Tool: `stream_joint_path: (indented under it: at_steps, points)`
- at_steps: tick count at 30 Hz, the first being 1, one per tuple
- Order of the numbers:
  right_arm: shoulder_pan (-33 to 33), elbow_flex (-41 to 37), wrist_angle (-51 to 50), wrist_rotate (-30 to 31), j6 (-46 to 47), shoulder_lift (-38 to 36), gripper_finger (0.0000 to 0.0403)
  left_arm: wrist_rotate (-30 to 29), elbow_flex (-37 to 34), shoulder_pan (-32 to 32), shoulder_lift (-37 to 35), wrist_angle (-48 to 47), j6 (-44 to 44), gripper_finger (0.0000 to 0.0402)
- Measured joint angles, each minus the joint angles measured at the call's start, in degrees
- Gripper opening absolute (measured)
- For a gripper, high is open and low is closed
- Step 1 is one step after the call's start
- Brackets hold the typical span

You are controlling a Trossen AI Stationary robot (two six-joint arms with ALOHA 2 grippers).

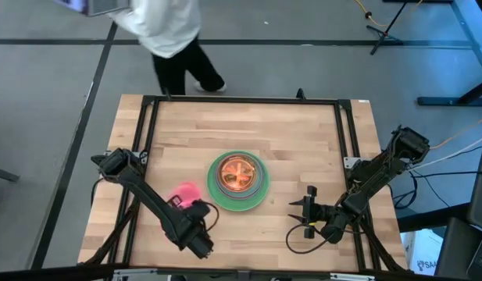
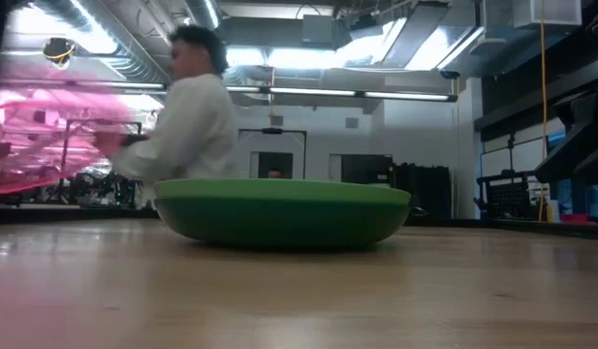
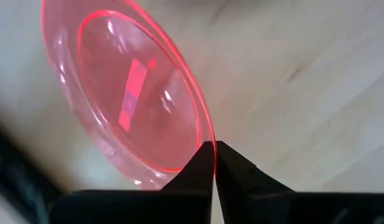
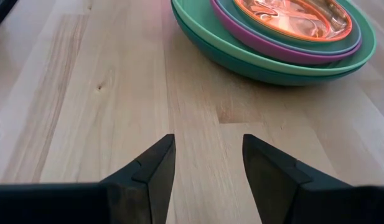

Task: Stack plastic plates
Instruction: Stack the light pink plate on the orange plate

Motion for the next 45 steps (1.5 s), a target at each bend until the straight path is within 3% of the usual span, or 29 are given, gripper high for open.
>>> stream_joint_path:
  at_steps: [5, 9, 17, 23, 37, 45]
  points:
    - [0.0, 0.0, 0.0, 0.0, 0.2, 0.0, 0.0177, -13.2, 4.3, 1.8, 0.0, 2.7, 11.9, 0.0005]
    - [0.0, 0.0, 0.0, 0.0, 0.3, 0.0, 0.0177, -19.4, 4.7, 4.1, -0.1, 7.8, 24.9, 0.0005]
    - [0.0, 0.0, 0.0, -0.3, 0.0, 0.0, 0.0177, -22.9, 2.2, 11.0, -0.1, 19.7, 50.3, 0.0005]
    - [0.0, 0.0, 0.0, -0.5, 0.0, 0.0, 0.0177, -21.0, -0.4, 16.3, -0.1, 28.2, 65.9, 0.0005]
    - [0.0, 0.0, 0.0, -0.5, -0.1, 0.0, 0.0177, -6.6, -7.4, 23.4, -0.1, 28.7, 66.7, 0.0017]
    - [0.0, 0.0, -0.1, -0.5, -0.7, -0.2, 0.0177, -7.9, -6.4, 24.2, 0.0, 26.3, 66.3, 0.0077]
